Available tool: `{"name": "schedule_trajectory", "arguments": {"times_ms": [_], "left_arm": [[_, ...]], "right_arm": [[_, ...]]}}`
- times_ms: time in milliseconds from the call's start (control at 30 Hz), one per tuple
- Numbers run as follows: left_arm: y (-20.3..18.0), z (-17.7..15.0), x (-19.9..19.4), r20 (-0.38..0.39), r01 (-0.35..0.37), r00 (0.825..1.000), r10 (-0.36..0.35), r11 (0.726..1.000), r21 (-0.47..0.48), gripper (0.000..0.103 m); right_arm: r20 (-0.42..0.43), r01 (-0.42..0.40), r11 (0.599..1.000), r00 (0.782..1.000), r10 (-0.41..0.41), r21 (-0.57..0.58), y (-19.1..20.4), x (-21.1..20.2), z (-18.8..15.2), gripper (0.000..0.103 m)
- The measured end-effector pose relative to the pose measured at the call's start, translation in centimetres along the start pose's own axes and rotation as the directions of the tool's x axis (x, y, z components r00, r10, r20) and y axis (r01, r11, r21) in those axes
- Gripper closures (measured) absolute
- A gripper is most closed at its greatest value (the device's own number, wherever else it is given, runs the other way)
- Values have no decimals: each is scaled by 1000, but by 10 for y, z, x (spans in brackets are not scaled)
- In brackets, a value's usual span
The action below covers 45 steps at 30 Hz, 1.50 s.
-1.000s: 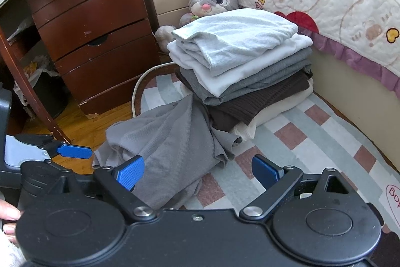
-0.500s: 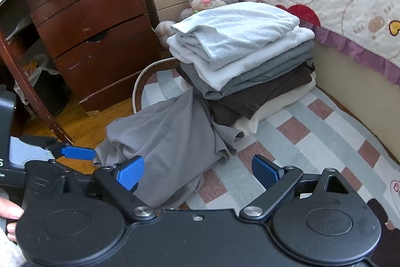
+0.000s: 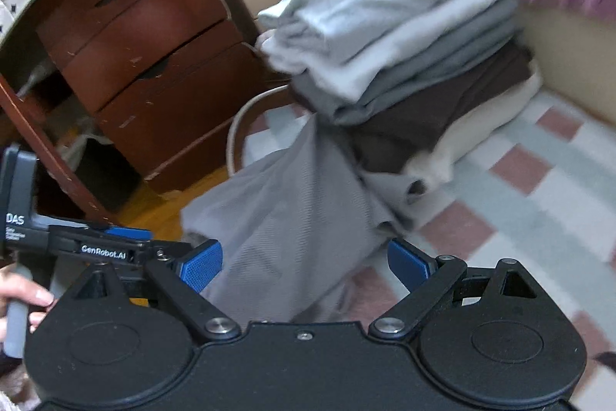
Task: Fold clothes
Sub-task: 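Grasp the grey waffle-knit shirt with both grippers and lift it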
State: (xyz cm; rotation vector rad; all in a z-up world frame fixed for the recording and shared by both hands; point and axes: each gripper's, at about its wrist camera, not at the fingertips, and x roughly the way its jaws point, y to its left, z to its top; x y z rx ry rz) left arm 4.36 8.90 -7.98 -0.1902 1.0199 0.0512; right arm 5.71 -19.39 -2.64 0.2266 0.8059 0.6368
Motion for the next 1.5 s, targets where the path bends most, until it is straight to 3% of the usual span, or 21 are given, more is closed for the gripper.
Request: {"name": "schedule_trajectory", "arguments": {"times_ms": [133, 233, 333, 467, 600, 667, 700, 767, 867, 933, 967, 1033, 1067, 1100, 1167, 1267, 1300, 1333, 1367, 1433, 1500], "left_arm": [[19, 0, 25, -41, -51, 998, 47, 993, -110, 5], [29, -2, 43, -61, -66, 996, 57, 986, -155, 5], [36, -4, 56, -65, -40, 997, 29, 982, -187, 5], [43, -2, 69, -66, 28, 997, -45, 971, -239, 4], [51, 0, 83, -63, 96, 991, -119, 952, -290, 4], [55, 1, 90, -60, 129, 986, -155, 940, -315, 8], [57, 2, 93, -58, 146, 983, -174, 933, -328, 13], [56, 0, 97, -63, 174, 977, -206, 927, -332, 54], [55, -5, 95, -60, 212, 968, -243, 925, -315, 73], [57, -6, 92, -44, 228, 966, -254, 922, -312, 73], [58, -7, 91, -35, 236, 965, -260, 921, -311, 73], [59, -11, 89, -19, 240, 966, -258, 920, -310, 73], [58, -12, 90, -16, 234, 968, -250, 923, -305, 71], [57, -14, 91, -12, 229, 970, -243, 926, -300, 69], [57, -17, 94, -9, 229, 970, -244, 923, -310, 59], [54, -23, 99, -11, 249, 963, -268, 910, -332, 59], [56, -22, 100, -19, 278, 953, -301, 900, -335, 65], [58, -20, 100, -26, 307, 942, -334, 890, -337, 87], [59, -19, 101, -32, 336, 929, -367, 879, -340, 91], [57, -18, 94, -18, 410, 896, -444, 842, -352, 91], [52, -16, 85, -2, 462, 872, -490, 822, -333, 92]], "right_arm": [[-7, 70, 997, 998, -70, -12, -17, 33, -6, 8], [-61, 146, 978, 988, -139, 151, -41, 49, -9, 7], [-123, 111, 926, 990, -70, 361, -73, 62, -10, 8], [-157, 142, 906, 984, -86, 398, -88, 78, -8, 10], [-132, 50, 893, 991, 11, 448, -97, 93, -11, 33], [-126, 24, 910, 992, 31, 413, -93, 101, -11, 58], [-133, 19, 923, 991, 35, 386, -89, 106, -11, 82], [-137, -14, 934, 988, 67, 356, -81, 110, -12, 99], [-116, -81, 945, 985, 124, 316, -69, 105, -11, 99], [-107, -100, 954, 985, 135, 281, -61, 100, -9, 97], [-104, -72, 960, 989, 103, 271, -60, 99, -6, 91], [-100, 13, 966, 995, 14, 259, -62, 97, -1, 67], [-96, 42, 965, 995, -17, 257, -62, 95, 1, 39], [-82, 76, 963, 995, -56, 260, -66, 96, 0, 25], [-65, 127, 952, 991, -114, 278, -74, 102, 0, 18], [-126, 140, 935, 987, -103, 327, -81, 124, -14, 15], [-87, 113, 946, 992, -91, 303, -76, 124, -18, 16], [-60, 78, 956, 996, -63, 282, -72, 126, -21, 19], [-75, 10, 959, 997, 12, 284, -69, 131, -22, 39], [-108, -79, 940, 987, 122, 332, -63, 141, -24, 67], [-108, -127, 937, 979, 170, 325, -53, 144, -21, 79]]}}
